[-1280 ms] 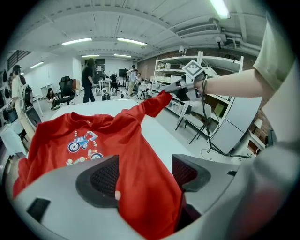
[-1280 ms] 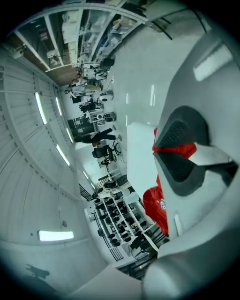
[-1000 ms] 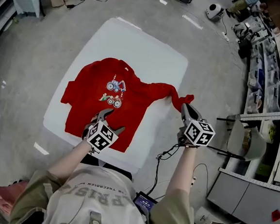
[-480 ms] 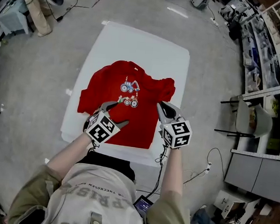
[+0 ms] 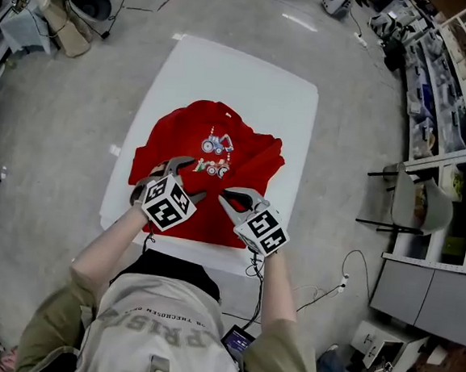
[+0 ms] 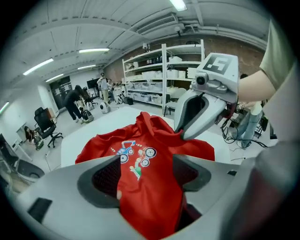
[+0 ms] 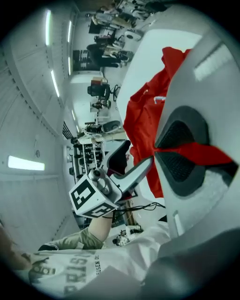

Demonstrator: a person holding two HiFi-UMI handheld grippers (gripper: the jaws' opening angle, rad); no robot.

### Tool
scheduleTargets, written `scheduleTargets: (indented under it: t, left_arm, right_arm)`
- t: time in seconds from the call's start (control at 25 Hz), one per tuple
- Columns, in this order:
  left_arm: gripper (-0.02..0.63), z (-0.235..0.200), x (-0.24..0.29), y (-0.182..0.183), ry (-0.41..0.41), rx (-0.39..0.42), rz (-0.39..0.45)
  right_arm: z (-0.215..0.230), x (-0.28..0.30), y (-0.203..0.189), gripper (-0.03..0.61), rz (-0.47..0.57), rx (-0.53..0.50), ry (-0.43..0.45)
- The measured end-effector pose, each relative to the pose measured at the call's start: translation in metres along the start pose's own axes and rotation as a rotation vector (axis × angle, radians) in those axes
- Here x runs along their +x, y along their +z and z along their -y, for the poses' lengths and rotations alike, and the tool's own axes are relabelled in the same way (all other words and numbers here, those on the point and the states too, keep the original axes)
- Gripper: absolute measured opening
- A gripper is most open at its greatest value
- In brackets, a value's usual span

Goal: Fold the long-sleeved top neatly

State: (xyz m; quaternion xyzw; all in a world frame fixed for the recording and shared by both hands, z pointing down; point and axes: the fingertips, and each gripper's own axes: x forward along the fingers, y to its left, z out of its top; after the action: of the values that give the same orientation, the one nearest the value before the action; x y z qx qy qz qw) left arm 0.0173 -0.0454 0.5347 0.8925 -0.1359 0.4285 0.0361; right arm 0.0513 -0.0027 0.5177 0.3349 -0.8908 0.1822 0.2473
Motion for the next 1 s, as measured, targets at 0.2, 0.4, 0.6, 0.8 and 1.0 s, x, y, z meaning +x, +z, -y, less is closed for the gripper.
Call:
scheduleTargets:
  t: [0.2,0.4,0.6,0.8,1.0]
  left_arm:
    - [0.344,-0.004,-0.006,-0.022,0.052,-0.081,-0.025]
    - [0.344,-0.001,-0.019,-0.046,0.063,-0.153,-0.047]
    - [0.344,-0.006,-0.02,-0.064,0.03,-0.151,-0.065]
    - [0.344,-0.004,-0.011,-0.069,-0.039,-0.144,-0.057]
    - [0.344,0.013,0.023,-0.058,-0.094,-0.154,-0.07]
  right_arm:
    - [-0.03,0.035,-0.018,0.026,-0.043,-0.032,0.138]
    - [-0.062,0.064,-0.041,0.026,-0.136,-0.064,0.178]
    - [-0.067,0.087,-0.058,0.034,-0.2,-0.061,0.12]
    - [-0.042,0.059,-0.052,0.221,-0.156,0.036,0.024]
    - [0.054,-0.001,-0.039,0.221,-0.046,0.194,-0.258]
